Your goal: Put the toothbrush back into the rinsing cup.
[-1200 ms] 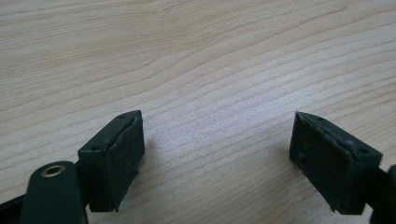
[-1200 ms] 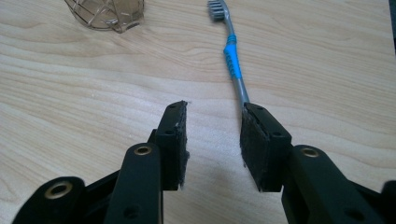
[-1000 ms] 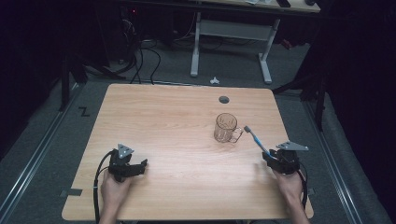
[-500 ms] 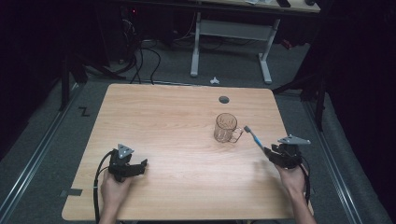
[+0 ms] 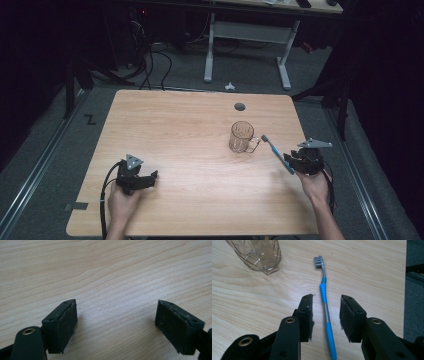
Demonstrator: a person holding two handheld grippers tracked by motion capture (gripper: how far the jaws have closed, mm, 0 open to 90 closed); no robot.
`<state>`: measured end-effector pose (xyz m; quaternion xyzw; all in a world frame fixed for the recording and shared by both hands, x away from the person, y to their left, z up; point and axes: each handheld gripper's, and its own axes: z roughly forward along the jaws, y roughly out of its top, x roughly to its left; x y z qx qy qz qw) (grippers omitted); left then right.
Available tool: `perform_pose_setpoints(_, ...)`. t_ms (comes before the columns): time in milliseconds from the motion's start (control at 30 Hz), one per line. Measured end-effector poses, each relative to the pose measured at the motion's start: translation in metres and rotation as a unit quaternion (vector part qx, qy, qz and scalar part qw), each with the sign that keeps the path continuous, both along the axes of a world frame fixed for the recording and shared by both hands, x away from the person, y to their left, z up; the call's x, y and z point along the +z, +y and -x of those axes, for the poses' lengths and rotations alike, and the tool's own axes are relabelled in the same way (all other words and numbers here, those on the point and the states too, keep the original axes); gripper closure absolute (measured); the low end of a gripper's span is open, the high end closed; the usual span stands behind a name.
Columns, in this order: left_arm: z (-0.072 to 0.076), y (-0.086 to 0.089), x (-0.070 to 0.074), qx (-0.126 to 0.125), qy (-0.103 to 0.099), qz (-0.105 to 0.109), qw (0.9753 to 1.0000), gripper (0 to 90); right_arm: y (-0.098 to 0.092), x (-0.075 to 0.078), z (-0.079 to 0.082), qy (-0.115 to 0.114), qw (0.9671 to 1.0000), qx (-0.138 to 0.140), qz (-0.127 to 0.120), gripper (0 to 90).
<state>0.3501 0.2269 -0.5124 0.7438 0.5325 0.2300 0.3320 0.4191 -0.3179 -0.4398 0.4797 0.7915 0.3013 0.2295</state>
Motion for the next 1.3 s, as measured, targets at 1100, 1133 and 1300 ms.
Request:
perform_pose_setpoints(1100, 0.000, 0.000, 0.000, 0.000, 0.000, 0.000, 1.0000, 18.5, 0.016, 0.017, -0.044, 0.043, 0.9982, 0.012, 0.041, 64.5)
perform_pose_setpoints(1133, 0.000, 0.000, 0.000, 0.000, 0.000, 0.000, 1.0000, 18.5, 0.017, 0.017, -0.045, 0.045, 0.9980, 0.013, 0.042, 64.5)
perform_pose_setpoints(1300, 0.000, 0.000, 0.000, 0.000, 0.000, 0.000, 1.0000, 18.5, 0.020, 0.019, -0.054, 0.055, 0.9971, 0.016, 0.050, 64.7)
